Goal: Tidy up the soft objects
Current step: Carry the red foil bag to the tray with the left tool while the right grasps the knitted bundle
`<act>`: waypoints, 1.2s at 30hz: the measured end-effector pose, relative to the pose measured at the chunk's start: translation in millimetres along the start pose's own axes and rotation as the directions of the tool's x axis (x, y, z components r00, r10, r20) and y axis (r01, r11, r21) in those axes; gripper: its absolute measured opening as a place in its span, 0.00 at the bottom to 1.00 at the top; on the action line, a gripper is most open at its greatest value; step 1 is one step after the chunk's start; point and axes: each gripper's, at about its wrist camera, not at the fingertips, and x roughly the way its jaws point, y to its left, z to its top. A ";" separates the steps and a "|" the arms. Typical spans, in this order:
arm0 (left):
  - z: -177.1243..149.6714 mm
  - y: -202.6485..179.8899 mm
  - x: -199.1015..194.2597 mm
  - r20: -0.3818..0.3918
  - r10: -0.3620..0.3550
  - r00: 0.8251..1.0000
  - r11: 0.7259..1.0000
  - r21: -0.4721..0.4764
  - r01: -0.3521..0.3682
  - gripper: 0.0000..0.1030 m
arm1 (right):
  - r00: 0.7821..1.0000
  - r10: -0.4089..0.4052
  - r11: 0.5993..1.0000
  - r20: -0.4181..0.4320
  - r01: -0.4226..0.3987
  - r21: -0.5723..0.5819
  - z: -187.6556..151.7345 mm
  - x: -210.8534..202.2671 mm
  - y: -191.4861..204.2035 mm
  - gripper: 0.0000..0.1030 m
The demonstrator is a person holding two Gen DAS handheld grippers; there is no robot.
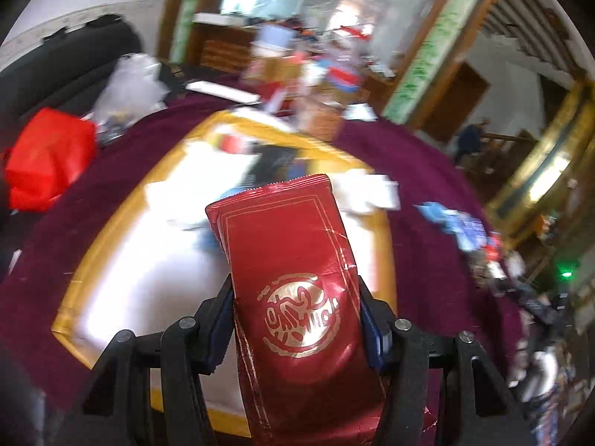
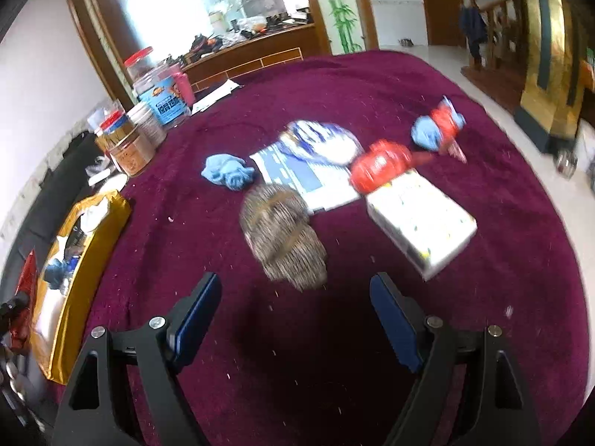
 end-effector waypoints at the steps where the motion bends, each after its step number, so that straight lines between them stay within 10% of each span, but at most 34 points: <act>1: -0.4 7.5 1.2 -0.004 0.022 1.000 1.000 -0.008 -0.022 0.60 | 1.000 -0.024 0.999 -0.006 0.024 -0.022 6.5 3.0 6.1 0.79; 16: 2.3 35.8 47.6 -0.074 0.293 0.953 0.953 0.100 -0.285 0.70 | 0.998 -0.044 0.999 -0.041 0.043 -0.015 29.5 28.5 16.3 0.79; 32: 4.0 50.2 -29.2 0.049 0.129 0.990 0.991 -0.041 -0.127 0.76 | 0.989 -0.141 0.984 -0.038 0.136 -0.117 28.2 48.9 26.2 0.77; 34: 0.8 53.0 -36.8 0.069 0.119 0.990 0.992 -0.058 -0.115 0.77 | 0.990 -0.136 0.983 -0.037 0.130 -0.128 27.7 51.1 26.6 0.47; 36: -3.8 55.5 -43.5 0.088 0.109 0.990 0.992 -0.075 -0.103 0.77 | 0.994 -0.094 0.988 -0.051 0.087 -0.128 27.6 51.2 28.8 0.46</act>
